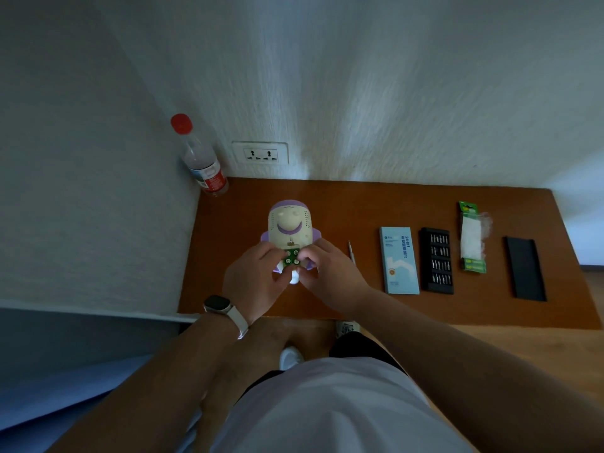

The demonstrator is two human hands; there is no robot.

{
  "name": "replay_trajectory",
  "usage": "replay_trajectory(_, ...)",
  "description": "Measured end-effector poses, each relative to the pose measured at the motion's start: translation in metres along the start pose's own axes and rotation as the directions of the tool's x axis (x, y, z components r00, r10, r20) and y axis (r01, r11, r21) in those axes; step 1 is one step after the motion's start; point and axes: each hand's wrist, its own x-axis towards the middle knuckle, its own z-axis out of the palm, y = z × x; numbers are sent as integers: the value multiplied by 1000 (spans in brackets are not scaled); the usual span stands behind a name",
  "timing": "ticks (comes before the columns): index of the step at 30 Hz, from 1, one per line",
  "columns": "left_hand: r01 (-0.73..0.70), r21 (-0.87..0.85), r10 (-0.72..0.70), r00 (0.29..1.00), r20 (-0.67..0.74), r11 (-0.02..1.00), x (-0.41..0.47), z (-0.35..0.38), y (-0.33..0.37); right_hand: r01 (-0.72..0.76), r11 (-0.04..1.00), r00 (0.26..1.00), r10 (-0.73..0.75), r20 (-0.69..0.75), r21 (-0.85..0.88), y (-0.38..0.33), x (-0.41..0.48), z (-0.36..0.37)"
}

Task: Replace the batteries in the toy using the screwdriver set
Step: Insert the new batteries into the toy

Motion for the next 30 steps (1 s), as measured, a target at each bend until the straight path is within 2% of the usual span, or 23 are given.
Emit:
replay_trajectory(8,12,-137,-16,1000,-26,990,-6,0,1,18,1000,1000,-18,-24,-12,0,-3,-1)
replay_trajectory(19,112,-178,-109,994,27,978,-7,8,-1,29,999,999,-30,-25,-17,2,-3,-1)
replay_trajectory(25,80,-196,-74,997,38,977,-7,-1,1,28,999,1000,-28,-13,-32,1,-6,-5)
replay_trajectory(30,121,-217,-114,993,43,969,-11,-8,3,35,998,999,-35,-7,-53,0,-12,-14)
